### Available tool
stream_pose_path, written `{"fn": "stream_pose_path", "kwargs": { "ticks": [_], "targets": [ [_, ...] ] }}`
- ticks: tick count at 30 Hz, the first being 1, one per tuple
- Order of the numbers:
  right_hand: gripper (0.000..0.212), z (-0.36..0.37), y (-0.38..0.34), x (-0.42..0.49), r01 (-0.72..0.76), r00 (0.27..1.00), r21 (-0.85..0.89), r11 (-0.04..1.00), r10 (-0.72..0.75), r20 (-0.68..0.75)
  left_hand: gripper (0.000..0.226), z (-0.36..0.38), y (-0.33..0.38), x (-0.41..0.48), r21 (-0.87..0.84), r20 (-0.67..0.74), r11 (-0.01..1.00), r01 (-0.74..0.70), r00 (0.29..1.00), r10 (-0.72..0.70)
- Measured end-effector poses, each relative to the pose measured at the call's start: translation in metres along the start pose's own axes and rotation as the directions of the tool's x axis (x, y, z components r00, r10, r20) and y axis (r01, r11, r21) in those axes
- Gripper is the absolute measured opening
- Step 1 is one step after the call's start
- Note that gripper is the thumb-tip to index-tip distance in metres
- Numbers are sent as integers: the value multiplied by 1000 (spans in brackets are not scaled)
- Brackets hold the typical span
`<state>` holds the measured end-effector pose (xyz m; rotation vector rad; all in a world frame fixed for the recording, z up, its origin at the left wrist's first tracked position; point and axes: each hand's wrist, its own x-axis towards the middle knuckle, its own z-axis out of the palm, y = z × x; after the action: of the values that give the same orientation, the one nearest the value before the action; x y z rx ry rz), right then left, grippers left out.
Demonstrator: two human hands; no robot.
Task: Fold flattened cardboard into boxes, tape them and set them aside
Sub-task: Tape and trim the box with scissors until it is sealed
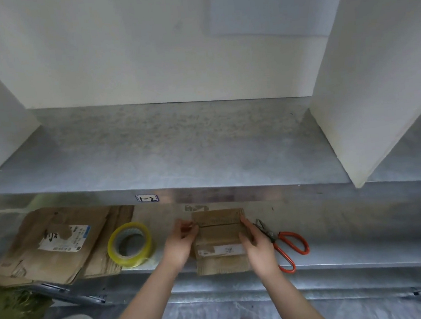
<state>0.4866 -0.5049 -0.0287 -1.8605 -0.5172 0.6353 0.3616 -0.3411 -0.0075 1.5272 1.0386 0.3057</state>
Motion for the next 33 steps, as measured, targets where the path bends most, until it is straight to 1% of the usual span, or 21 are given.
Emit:
{"fn": "stream_pose_path", "kwargs": {
  "ticks": [1,3,5,6,8,9,10,11,13,15,17,18,19,20,22,23,25,26,29,31,33],
  "targets": [
    [40,-2,-1,1,-14,1000,20,1000,13,17,18,-3,-1,3,-95,40,994,50,998,-46],
    [40,-5,-4,3,-15,999,29,999,14,52,41,-11,-3,9,-246,118,960,133,987,-106],
    [41,-6,-8,6,12,996,-29,1000,-9,91,59,-17,-5,13,-312,213,941,133,975,-68],
    [42,-7,-8,8,30,993,-80,996,-21,119,58,-19,-5,12,-340,277,931,132,960,-35],
    [48,-11,-9,7,39,984,-165,986,-9,180,52,-21,-6,1,-310,390,938,158,920,-26],
    [57,-13,-7,6,51,980,-204,978,-10,198,54,-22,-10,-6,-239,425,960,148,904,-33],
    [69,-15,-4,5,74,980,-244,967,-25,196,59,-24,-18,-11,-160,436,982,96,900,-17],
    [77,-15,-1,5,91,983,-281,955,-42,177,67,-27,-27,-14,-64,416,998,5,909,22],
    [78,-11,1,4,81,995,-284,955,-60,83,79,-30,-41,-13,112,336,976,-187,931,140],
    [71,0,-2,5,75,994,-286,955,-96,-60,82,-27,-46,-10,209,275,942,-262,940,200],
    [54,12,-6,5,82,981,-284,955,-128,-148,80,-17,-44,-10,275,210,913,-303,945,250],
    [48,17,-8,3,75,983,-261,962,-116,-143,80,-12,-42,-12,299,185,892,-338,938,293],
    [49,22,-8,0,66,990,-216,974,-91,-109,82,-7,-40,-16,320,175,874,-366,929,326],
    [57,25,-7,-5,52,997,-145,988,-61,-57,83,-4,-41,-18,343,167,853,-393,919,357],
    [79,29,-2,-18,86,996,-80,993,-84,23,82,1,-41,-22,401,155,815,-418,908,390],
    [81,32,1,-25,132,991,-117,984,-127,50,78,2,-41,-24,434,163,789,-435,899,406],
    [74,35,4,-35,192,981,-212,958,-179,75,70,5,-42,-24,501,199,718,-483,872,447],
    [69,35,5,-36,192,981,-240,952,-178,77,67,7,-41,-24,518,205,704,-486,869,450],
    [55,27,2,-25,225,974,-351,909,-202,99,68,14,-35,-23,490,136,770,-408,908,395],
    [58,16,1,-15,272,962,-393,879,-237,136,63,18,-35,-23,415,120,822,-390,919,376],
    [67,9,3,-7,287,958,-433,854,-252,138,60,21,-41,-24,328,167,854,-404,914,369]
  ]
}}
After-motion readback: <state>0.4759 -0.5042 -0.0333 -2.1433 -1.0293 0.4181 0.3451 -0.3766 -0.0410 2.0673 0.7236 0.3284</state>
